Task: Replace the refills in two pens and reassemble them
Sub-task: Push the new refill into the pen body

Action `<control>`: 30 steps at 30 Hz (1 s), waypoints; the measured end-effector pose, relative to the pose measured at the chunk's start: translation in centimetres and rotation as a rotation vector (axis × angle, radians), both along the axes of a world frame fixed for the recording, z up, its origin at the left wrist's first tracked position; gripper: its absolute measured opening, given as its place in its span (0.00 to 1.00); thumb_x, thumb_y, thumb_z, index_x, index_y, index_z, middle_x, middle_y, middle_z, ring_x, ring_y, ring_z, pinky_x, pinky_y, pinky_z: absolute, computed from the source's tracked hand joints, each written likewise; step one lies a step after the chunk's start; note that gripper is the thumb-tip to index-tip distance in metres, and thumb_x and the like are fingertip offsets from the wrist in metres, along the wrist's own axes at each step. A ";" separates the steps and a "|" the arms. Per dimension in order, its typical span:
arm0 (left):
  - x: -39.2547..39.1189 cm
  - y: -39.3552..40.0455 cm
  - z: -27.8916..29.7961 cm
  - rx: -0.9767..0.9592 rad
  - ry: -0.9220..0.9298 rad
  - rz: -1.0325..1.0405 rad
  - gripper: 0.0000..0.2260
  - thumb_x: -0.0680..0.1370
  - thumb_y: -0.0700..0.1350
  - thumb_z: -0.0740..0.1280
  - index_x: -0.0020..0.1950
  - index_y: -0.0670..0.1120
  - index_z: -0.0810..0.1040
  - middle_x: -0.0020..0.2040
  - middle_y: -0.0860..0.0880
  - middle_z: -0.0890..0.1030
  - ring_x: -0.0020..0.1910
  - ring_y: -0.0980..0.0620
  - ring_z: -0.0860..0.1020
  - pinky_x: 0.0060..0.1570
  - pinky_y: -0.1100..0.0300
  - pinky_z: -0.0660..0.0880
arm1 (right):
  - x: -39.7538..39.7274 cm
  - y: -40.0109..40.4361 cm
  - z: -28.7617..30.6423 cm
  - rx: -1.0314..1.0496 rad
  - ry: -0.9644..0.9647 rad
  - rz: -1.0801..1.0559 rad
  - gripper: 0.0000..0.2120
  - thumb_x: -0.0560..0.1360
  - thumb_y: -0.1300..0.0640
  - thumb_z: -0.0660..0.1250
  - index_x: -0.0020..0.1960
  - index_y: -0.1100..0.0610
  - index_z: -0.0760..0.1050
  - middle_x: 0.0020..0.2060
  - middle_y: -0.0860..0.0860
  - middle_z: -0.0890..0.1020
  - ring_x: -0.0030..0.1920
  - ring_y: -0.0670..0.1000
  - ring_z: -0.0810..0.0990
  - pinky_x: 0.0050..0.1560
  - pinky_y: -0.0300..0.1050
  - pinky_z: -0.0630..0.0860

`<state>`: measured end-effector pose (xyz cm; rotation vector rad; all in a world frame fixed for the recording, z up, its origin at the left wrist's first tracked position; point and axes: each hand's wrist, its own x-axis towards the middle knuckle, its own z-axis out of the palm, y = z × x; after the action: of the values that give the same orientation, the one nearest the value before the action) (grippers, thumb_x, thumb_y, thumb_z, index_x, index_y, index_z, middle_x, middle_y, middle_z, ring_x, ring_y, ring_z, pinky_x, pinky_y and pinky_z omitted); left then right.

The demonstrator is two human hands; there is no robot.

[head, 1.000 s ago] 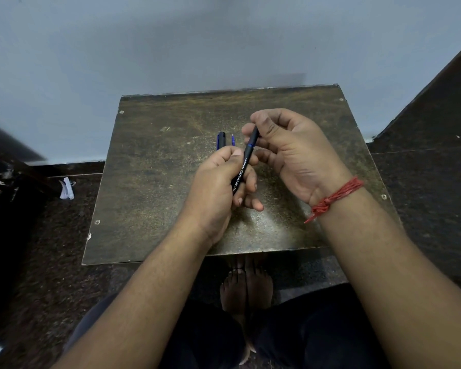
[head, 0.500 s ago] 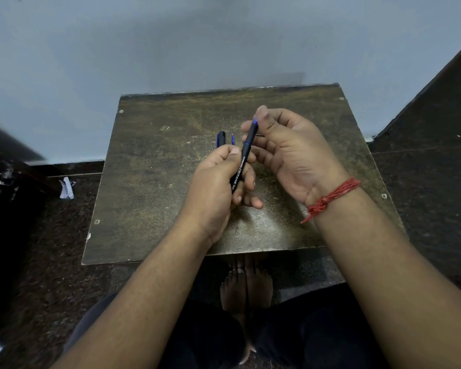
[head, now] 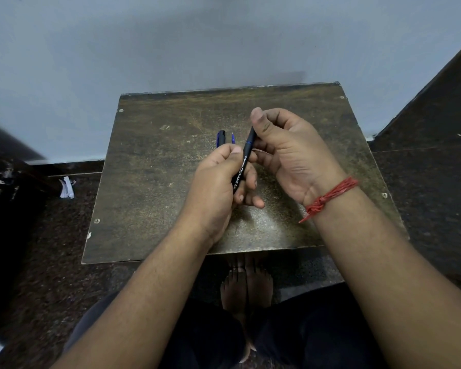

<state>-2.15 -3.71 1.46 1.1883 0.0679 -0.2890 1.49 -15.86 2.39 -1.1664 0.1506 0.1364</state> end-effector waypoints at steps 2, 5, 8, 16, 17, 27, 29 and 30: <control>0.0 0.1 0.1 -0.010 0.002 -0.001 0.11 0.85 0.41 0.55 0.47 0.40 0.73 0.27 0.47 0.72 0.19 0.57 0.62 0.22 0.61 0.73 | 0.0 -0.2 0.0 0.021 0.001 0.009 0.06 0.80 0.58 0.66 0.50 0.61 0.75 0.39 0.54 0.82 0.36 0.51 0.80 0.35 0.41 0.78; 0.0 0.1 0.2 -0.013 0.006 -0.003 0.11 0.85 0.41 0.55 0.48 0.40 0.73 0.27 0.47 0.72 0.19 0.56 0.63 0.23 0.61 0.73 | 0.1 -0.6 -0.1 0.025 -0.015 0.049 0.07 0.81 0.61 0.63 0.53 0.62 0.78 0.44 0.56 0.85 0.43 0.52 0.83 0.41 0.43 0.80; 0.0 0.2 0.1 -0.017 0.009 -0.006 0.11 0.85 0.41 0.55 0.48 0.40 0.73 0.27 0.47 0.72 0.20 0.56 0.63 0.23 0.61 0.73 | 0.1 -0.5 0.0 0.023 -0.025 0.060 0.05 0.80 0.63 0.64 0.50 0.61 0.78 0.40 0.56 0.84 0.40 0.52 0.83 0.38 0.42 0.79; 0.0 0.1 0.0 -0.019 0.010 -0.005 0.09 0.84 0.41 0.57 0.49 0.39 0.73 0.27 0.47 0.72 0.20 0.56 0.63 0.23 0.60 0.73 | -0.1 0.0 0.0 -0.061 -0.007 -0.025 0.08 0.78 0.56 0.68 0.44 0.58 0.72 0.32 0.51 0.78 0.32 0.48 0.78 0.33 0.40 0.77; 0.0 0.2 0.0 -0.024 0.012 -0.004 0.09 0.84 0.41 0.57 0.49 0.39 0.73 0.27 0.46 0.72 0.19 0.56 0.63 0.23 0.61 0.73 | 0.0 -0.1 0.0 -0.045 -0.008 -0.021 0.08 0.79 0.55 0.67 0.46 0.59 0.74 0.35 0.52 0.80 0.33 0.48 0.79 0.35 0.41 0.78; 0.1 0.3 0.0 -0.038 0.018 -0.007 0.10 0.84 0.41 0.55 0.48 0.40 0.73 0.27 0.46 0.72 0.19 0.56 0.61 0.23 0.61 0.72 | -0.1 0.0 0.1 -0.032 -0.049 0.025 0.03 0.79 0.63 0.66 0.47 0.60 0.76 0.35 0.53 0.82 0.33 0.50 0.80 0.33 0.40 0.77; 0.0 0.2 0.0 -0.028 0.012 -0.010 0.10 0.84 0.40 0.55 0.47 0.39 0.73 0.26 0.47 0.72 0.19 0.56 0.61 0.23 0.60 0.72 | -0.2 0.2 0.0 -0.064 -0.044 -0.003 0.06 0.78 0.61 0.68 0.43 0.58 0.73 0.30 0.50 0.79 0.29 0.49 0.76 0.30 0.40 0.76; 0.0 0.1 0.0 -0.028 0.012 -0.012 0.10 0.84 0.40 0.55 0.47 0.39 0.73 0.26 0.47 0.72 0.19 0.56 0.61 0.23 0.60 0.72 | -0.2 0.3 0.0 -0.078 -0.043 -0.011 0.07 0.78 0.60 0.69 0.43 0.58 0.72 0.28 0.48 0.78 0.28 0.48 0.75 0.30 0.39 0.75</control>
<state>-2.13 -3.59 1.41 1.1601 0.0672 -0.3062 1.34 -15.59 2.39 -1.2451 0.1252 0.0963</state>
